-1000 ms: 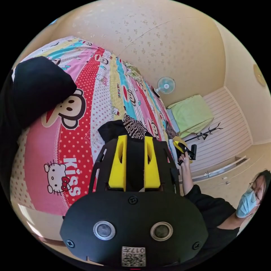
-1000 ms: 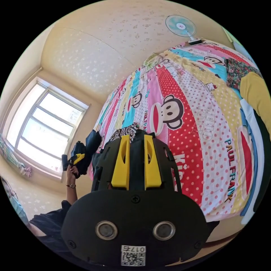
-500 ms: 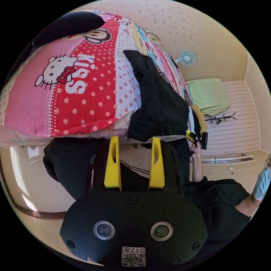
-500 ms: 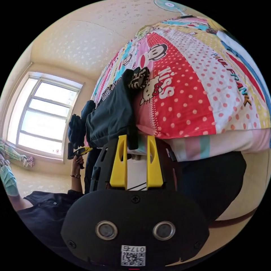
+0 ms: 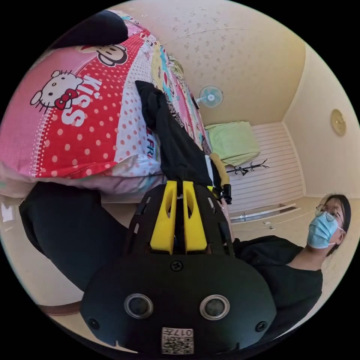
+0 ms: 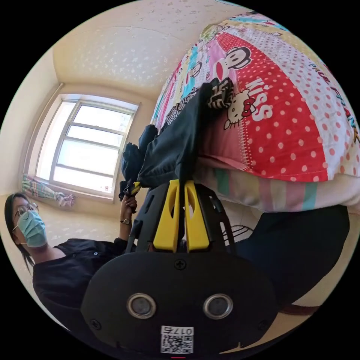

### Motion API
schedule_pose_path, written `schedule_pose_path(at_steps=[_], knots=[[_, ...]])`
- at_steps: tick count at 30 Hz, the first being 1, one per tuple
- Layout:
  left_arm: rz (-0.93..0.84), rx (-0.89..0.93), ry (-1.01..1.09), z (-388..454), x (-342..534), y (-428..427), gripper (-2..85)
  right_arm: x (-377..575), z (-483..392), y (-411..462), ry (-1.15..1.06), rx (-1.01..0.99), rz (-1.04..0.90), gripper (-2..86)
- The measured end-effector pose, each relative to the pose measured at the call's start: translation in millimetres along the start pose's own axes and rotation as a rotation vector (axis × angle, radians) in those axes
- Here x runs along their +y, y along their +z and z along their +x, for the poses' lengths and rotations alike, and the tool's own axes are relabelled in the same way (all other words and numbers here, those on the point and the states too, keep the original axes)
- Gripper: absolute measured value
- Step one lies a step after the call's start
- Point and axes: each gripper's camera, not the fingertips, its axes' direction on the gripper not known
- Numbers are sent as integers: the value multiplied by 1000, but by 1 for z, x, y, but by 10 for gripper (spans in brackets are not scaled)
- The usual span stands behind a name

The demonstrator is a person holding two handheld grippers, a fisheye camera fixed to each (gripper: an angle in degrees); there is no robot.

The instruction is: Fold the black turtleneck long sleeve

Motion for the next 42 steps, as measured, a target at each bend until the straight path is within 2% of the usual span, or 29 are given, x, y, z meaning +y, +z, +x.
schedule_pose_path(at_steps=[4,8,11,13,17,22,26,30,32,33,36,40,42], knots=[[-6,90,123,38,27,-42,25,14,-20,-38,-51,79,-107,26],[-106,146,159,67,68,-62,28,45,-43,-76,-112,-66,-170,22],[-103,30,231,81,99,-73,29,75,-42,-84,-130,-54,-263,22],[-151,-4,185,72,113,-70,29,95,-25,-83,-55,-42,-278,22],[-150,133,160,61,123,-67,27,114,-11,-90,-9,-257,-172,22],[-46,164,177,64,50,-68,24,39,-17,-103,-87,-292,-49,21],[98,45,147,61,-57,-54,25,-84,-21,-87,-125,-197,-53,25],[190,-30,145,52,-177,-28,41,-208,-23,-64,-99,-84,35,42],[228,-137,95,33,-223,-13,75,-250,-20,-47,-48,61,60,65],[217,-193,33,15,-248,-1,126,-268,-14,-35,-4,164,80,90],[163,-212,-95,-21,-269,21,182,-283,3,-9,99,271,69,115],[179,-282,-43,-29,-237,28,186,-239,-21,15,-71,288,89,109],[175,-303,-52,-37,-203,33,187,-195,-31,38,-115,417,61,125]])
